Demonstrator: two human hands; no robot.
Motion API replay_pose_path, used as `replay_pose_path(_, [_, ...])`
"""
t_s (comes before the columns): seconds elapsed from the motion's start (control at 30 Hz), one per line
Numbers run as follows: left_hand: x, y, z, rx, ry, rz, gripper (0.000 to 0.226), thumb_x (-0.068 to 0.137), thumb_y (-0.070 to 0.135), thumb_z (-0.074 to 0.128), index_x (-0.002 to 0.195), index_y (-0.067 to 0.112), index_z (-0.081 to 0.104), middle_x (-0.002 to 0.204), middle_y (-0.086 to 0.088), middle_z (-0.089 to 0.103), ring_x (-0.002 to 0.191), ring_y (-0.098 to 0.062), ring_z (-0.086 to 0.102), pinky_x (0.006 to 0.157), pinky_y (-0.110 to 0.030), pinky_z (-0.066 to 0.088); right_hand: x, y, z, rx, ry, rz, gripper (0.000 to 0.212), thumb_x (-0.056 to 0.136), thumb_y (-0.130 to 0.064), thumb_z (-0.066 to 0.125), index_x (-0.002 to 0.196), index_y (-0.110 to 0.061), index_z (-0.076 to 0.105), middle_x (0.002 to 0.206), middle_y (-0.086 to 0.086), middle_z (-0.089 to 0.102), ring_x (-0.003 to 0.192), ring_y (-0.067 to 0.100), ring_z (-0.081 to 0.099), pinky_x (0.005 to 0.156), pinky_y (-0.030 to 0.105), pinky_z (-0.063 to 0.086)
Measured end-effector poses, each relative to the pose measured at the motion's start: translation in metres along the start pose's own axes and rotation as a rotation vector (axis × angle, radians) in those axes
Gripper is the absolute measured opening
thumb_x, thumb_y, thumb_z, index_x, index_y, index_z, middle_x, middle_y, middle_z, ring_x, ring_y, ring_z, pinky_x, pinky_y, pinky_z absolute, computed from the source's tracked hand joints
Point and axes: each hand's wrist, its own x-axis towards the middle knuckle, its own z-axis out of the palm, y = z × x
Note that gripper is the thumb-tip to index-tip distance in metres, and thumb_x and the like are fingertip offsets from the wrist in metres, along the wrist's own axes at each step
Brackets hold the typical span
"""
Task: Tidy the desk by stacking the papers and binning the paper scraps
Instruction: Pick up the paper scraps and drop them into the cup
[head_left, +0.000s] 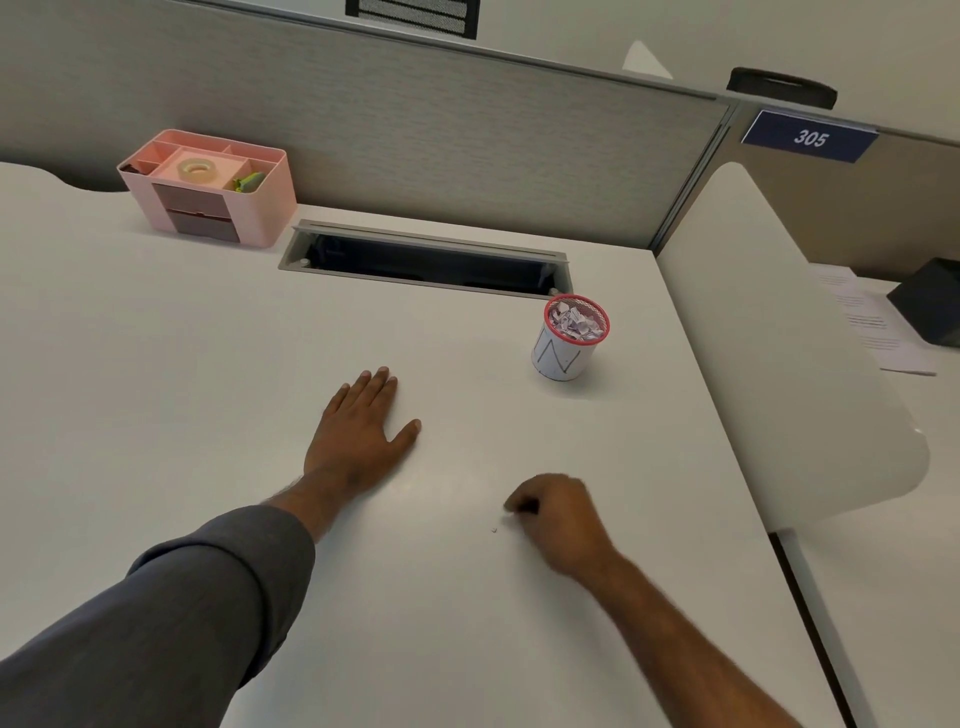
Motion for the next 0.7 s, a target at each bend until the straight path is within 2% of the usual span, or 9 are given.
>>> replay_pose_path(0.1, [0.001, -0.001, 0.001, 0.005, 0.001, -0.001, 0.079, 0.094, 0.066, 0.024, 0.160, 0.023, 0.017, 0.168, 0.010, 0.007, 0.154, -0.006, 0.000, 0.126, -0.031, 0.000, 0.012, 0.015, -0.037, 0.364, 0.115, 0.208, 0.026, 0.074, 0.012, 0.068, 0.072, -0.013, 0.074, 0.066, 0.003, 0.070, 0.055, 0.012, 0.062, 0.062, 0.019, 0.051])
replay_pose_path(0.17, [0.001, -0.001, 0.002, 0.003, 0.004, 0.001, 0.079, 0.095, 0.066, 0.024, 0.160, 0.023, 0.017, 0.168, 0.010, 0.007, 0.154, -0.006, 0.000, 0.125, -0.030, -0.001, 0.022, 0.023, -0.059, 0.530, 0.173, 0.247, 0.025, 0.074, 0.014, 0.070, 0.073, -0.011, 0.074, 0.066, 0.004, 0.070, 0.054, 0.014, 0.064, 0.059, 0.020, 0.053])
replay_pose_path(0.27, [0.001, -0.001, 0.002, -0.002, 0.006, 0.000, 0.079, 0.094, 0.066, 0.023, 0.160, 0.023, 0.016, 0.168, 0.011, 0.006, 0.154, -0.006, -0.001, 0.125, -0.029, -0.002, 0.042, 0.023, -0.085, 0.644, 0.257, 0.246, 0.019, 0.075, 0.016, 0.069, 0.079, -0.001, 0.073, 0.069, 0.008, 0.069, 0.056, 0.017, 0.064, 0.060, 0.020, 0.057])
replay_pose_path(0.37, [0.001, 0.000, 0.001, -0.007, 0.005, -0.005, 0.079, 0.095, 0.066, 0.024, 0.160, 0.023, 0.015, 0.168, 0.011, 0.005, 0.154, -0.005, -0.002, 0.125, -0.029, -0.002, 0.069, 0.016, -0.106, 0.680, 0.347, 0.195, 0.022, 0.075, 0.017, 0.068, 0.077, -0.005, 0.071, 0.071, 0.010, 0.068, 0.057, 0.016, 0.064, 0.064, 0.022, 0.060])
replay_pose_path(0.57, [-0.001, 0.001, 0.001, -0.022, 0.012, -0.012, 0.077, 0.096, 0.065, 0.027, 0.160, 0.024, 0.016, 0.167, 0.013, 0.005, 0.154, -0.004, -0.002, 0.125, -0.029, -0.002, 0.128, -0.009, -0.143, 0.639, 0.477, 0.099, 0.019, 0.078, 0.016, 0.065, 0.079, -0.002, 0.069, 0.074, 0.009, 0.066, 0.066, 0.018, 0.063, 0.060, 0.021, 0.058])
replay_pose_path(0.7, [-0.001, 0.001, 0.001, -0.024, 0.010, -0.011, 0.077, 0.095, 0.065, 0.026, 0.160, 0.025, 0.015, 0.167, 0.013, 0.004, 0.153, -0.003, -0.004, 0.125, -0.028, -0.004, 0.159, -0.018, -0.155, 0.493, 0.542, 0.055, 0.018, 0.079, 0.017, 0.063, 0.091, 0.005, 0.071, 0.083, 0.014, 0.069, 0.077, 0.026, 0.066, 0.074, 0.036, 0.060])
